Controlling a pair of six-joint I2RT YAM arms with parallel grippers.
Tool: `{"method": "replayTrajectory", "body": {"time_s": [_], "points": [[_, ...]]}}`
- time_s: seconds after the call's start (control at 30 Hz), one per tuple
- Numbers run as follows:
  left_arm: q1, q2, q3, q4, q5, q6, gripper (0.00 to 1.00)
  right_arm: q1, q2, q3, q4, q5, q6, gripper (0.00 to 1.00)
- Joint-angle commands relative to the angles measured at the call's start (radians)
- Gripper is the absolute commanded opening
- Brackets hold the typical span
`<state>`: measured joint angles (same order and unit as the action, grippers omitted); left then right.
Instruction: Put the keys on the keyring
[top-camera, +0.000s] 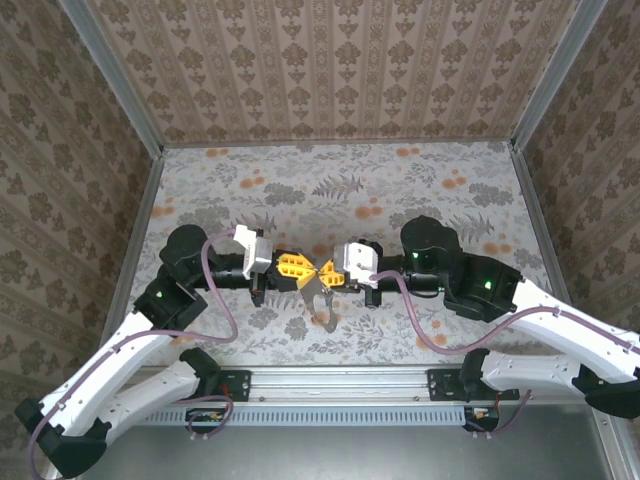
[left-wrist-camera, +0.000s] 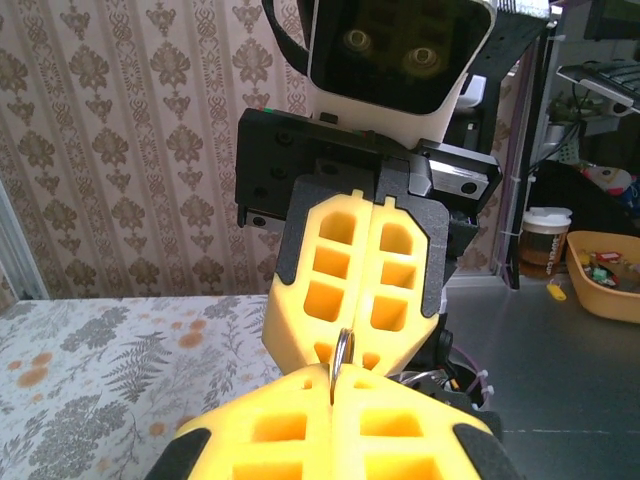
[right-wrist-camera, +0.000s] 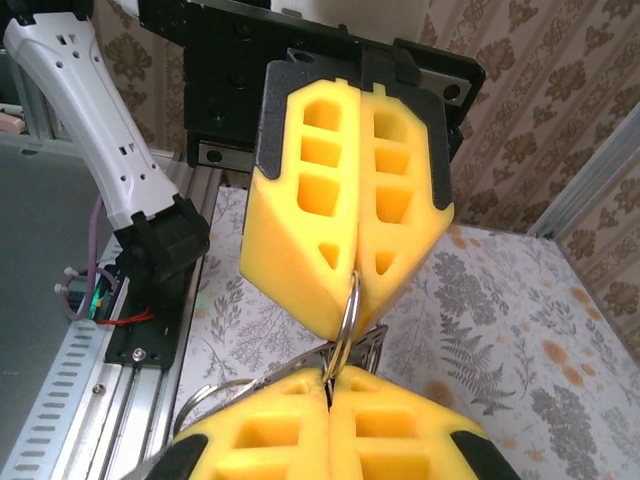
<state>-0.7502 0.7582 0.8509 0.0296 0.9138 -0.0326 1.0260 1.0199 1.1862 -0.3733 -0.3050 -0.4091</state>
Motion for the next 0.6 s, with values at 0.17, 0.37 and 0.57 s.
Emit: {"method": "replayTrajectory", "body": {"time_s": [0.17, 0.37, 0.57], "points": [[0.004, 0.001, 0.111, -0.248, -0.081, 0.130, 0.00, 0.001, -0.063, -0.046, 0.048, -0.017, 0.006, 0.00], [-0.001, 0.033, 0.225, -0.514, -0.168, 0.269, 0.27, -0.001, -0.036, -0.019, 0.011, 0.031, 0.006, 0.00], [-0.011, 0.060, 0.292, -0.639, -0.228, 0.346, 0.34, -0.001, -0.004, 0.003, -0.010, 0.038, 0.003, 0.00]]}}
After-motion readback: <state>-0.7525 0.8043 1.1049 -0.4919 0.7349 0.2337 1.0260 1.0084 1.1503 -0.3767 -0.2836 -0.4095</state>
